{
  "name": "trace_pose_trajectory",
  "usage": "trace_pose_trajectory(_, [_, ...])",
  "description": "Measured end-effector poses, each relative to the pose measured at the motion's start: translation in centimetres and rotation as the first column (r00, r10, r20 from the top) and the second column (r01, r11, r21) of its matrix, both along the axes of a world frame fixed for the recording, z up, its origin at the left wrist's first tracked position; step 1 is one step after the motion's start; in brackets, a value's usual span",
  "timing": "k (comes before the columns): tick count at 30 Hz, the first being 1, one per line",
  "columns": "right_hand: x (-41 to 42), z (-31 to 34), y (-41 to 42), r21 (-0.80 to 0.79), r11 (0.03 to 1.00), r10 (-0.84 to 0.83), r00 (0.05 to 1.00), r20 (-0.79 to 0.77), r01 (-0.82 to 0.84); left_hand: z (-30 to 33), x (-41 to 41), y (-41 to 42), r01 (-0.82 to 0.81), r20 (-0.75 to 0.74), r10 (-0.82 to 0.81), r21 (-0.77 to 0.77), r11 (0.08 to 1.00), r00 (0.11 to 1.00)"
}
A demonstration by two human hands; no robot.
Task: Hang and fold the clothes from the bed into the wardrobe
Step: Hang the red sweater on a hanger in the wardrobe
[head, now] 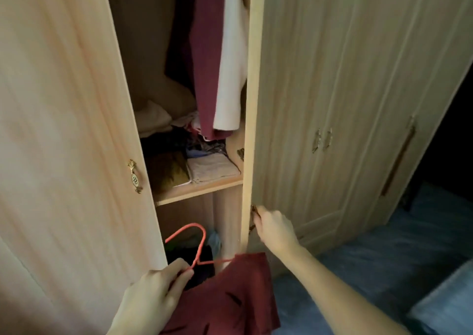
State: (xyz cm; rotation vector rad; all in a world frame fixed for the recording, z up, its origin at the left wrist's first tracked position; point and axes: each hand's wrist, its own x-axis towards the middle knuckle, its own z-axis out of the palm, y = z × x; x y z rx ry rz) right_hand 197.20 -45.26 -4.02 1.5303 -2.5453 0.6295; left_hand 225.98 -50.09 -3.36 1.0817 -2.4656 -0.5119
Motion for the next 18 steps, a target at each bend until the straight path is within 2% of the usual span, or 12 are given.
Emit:
trace_pose_trajectory(6, [-8.6, 0.2, 6.2, -0.01, 0.991, -0.13, 0.969, 0.21, 0.135, 0.9, -5.3, 1.8, 0.106, -0.005, -0.107, -0.047, 0.993, 0.994])
trace_pose_trajectory(10, [-14.1, 1.8, 8.2, 0.103, 0.977, -0.202, 0.957, 0.208, 0.184, 1.9, -10.8, 2.7, 0.169, 0.039, -0.166, -0.098, 0.981, 0.985])
trace_pose_trajectory(14, [-17.8, 2.4, 8.7, 0.18, 0.976, -0.152, 0.973, 0.175, 0.12, 2.9, -15.7, 3.6, 0.23, 0.093, -0.219, -0.126, 0.965, 0.971])
trace_pose_trajectory(18, [-17.7, 0.2, 9.4, 0.218, 0.968, -0.137, 0.99, 0.036, 0.126, 3.3, -17.8, 3.4, 0.238, 0.099, -0.228, -0.102, 0.966, 0.969])
